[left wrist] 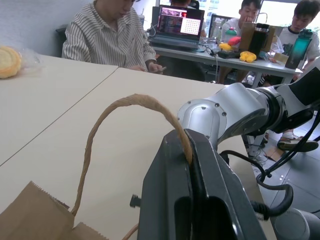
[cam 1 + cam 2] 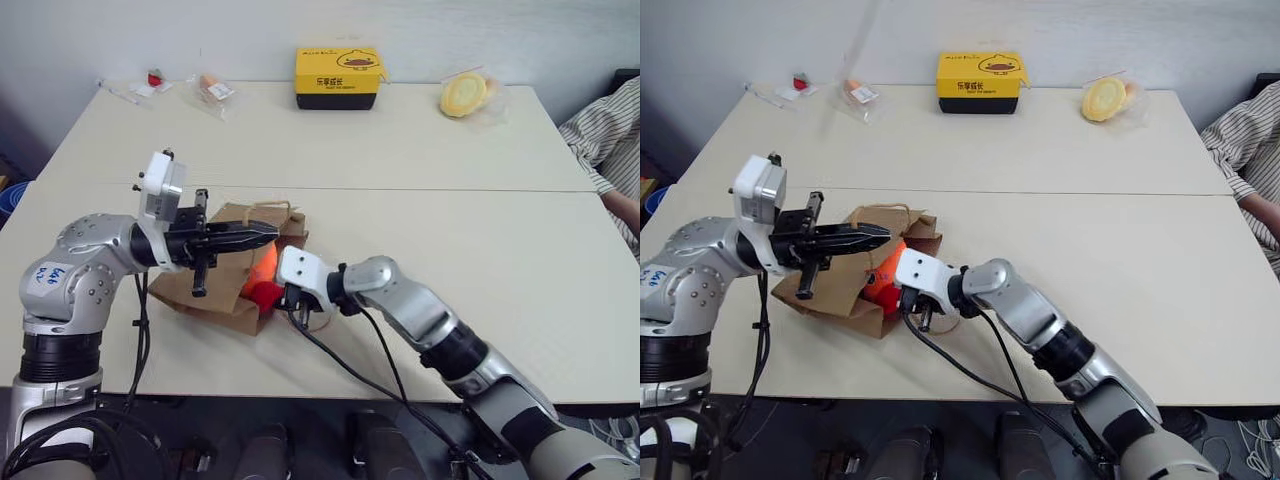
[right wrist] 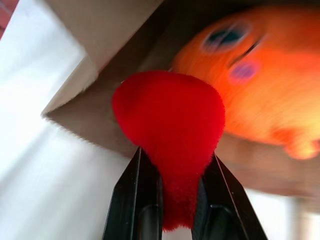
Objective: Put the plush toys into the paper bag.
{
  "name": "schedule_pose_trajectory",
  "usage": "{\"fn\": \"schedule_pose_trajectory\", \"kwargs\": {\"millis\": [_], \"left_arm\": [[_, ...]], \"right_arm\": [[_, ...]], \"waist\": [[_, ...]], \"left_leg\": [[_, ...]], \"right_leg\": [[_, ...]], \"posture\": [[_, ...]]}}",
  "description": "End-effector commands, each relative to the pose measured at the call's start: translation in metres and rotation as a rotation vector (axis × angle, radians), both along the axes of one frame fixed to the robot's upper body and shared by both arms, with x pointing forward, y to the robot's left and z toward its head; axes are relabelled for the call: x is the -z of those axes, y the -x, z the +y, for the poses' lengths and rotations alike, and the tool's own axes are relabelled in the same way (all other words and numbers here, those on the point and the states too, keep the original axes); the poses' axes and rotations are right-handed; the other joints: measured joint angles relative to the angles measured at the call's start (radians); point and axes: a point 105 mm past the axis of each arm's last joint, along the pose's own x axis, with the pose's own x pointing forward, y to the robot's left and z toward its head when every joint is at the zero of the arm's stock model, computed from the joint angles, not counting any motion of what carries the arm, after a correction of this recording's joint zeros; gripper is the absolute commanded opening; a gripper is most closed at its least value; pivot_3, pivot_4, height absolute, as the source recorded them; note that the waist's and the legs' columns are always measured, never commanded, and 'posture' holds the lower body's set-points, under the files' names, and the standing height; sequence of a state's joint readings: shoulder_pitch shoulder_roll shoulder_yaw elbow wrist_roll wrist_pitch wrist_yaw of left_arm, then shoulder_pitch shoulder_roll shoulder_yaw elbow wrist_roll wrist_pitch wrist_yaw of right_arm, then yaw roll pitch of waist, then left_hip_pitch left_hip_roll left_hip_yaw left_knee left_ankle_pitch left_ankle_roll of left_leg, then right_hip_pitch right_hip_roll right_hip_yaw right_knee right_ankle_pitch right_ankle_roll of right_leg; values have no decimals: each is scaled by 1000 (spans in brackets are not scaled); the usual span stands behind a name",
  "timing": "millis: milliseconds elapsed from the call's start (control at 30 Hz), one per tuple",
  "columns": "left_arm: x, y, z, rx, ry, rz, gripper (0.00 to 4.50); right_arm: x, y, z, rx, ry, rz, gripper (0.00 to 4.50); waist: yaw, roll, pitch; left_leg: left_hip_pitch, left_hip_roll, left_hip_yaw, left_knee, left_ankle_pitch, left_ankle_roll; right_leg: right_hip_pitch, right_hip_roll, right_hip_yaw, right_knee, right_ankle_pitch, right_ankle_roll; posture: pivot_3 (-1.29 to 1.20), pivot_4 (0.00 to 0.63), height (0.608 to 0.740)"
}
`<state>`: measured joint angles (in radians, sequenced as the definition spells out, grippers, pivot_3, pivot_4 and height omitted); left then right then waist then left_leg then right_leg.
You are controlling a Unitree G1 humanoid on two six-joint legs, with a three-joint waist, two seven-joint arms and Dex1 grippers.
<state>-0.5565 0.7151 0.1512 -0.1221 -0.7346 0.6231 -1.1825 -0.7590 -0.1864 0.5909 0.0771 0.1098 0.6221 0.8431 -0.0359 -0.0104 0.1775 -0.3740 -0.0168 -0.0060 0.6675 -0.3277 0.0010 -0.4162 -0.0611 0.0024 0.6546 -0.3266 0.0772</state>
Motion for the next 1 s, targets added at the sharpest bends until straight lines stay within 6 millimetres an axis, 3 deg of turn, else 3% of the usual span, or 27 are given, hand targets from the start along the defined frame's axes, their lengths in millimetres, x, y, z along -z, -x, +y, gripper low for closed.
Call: {"fn": "schedule_pose_trajectory", "kwargs": {"millis": [33,167,300,567,600,767,933,1000], "left_arm": [[-9,4,-5,19,12,-53,0],[-8,2,-5,6,25,-49,0],[-8,1,-6,-3,50,-44,0],[-10,0,-8,-8,68,-43,0],[-11,0,-7,-11,69,-46,0],[-11,0,-3,-30,65,-46,0],[-9,1,2,-51,56,-48,0],[-8,1,3,-57,53,-48,0]], "right_arm": [[-14,-5,16,-25,-42,-67,252],[-33,-3,29,-90,-143,-136,252],[-38,-5,39,-97,-185,-165,252],[1,-21,45,-10,-187,-46,252],[3,-20,42,-10,-185,-19,960],[-16,-27,26,1,-228,-81,2630],[-30,-12,-7,-74,-193,-7,4361],[-35,-9,-18,-77,-192,1,4438]], "waist": [[-1,0,0],[0,0,0],[-2,0,0],[-17,0,0],[-18,0,0],[-18,0,0],[-17,0,0],[-15,0,0]], "left_leg": [[0,0,0,0,0,0],[0,0,0,0,0,0],[0,0,0,0,0,0],[0,0,0,0,0,0],[0,0,-1,0,0,0],[0,0,-1,0,0,-1],[0,0,-1,0,0,-1],[0,0,-2,0,0,-1]], "right_leg": [[0,0,0,0,0,0],[0,0,0,0,0,0],[0,0,-1,0,0,0],[0,0,-1,1,0,0],[0,0,-1,1,0,0],[0,0,-1,1,0,0],[0,0,-1,1,0,0],[0,0,-1,0,0,0]], "posture": [[0,150,740],[0,150,740],[0,150,740],[0,150,740],[0,150,740],[0,150,740],[0,150,740],[0,150,740]]}}
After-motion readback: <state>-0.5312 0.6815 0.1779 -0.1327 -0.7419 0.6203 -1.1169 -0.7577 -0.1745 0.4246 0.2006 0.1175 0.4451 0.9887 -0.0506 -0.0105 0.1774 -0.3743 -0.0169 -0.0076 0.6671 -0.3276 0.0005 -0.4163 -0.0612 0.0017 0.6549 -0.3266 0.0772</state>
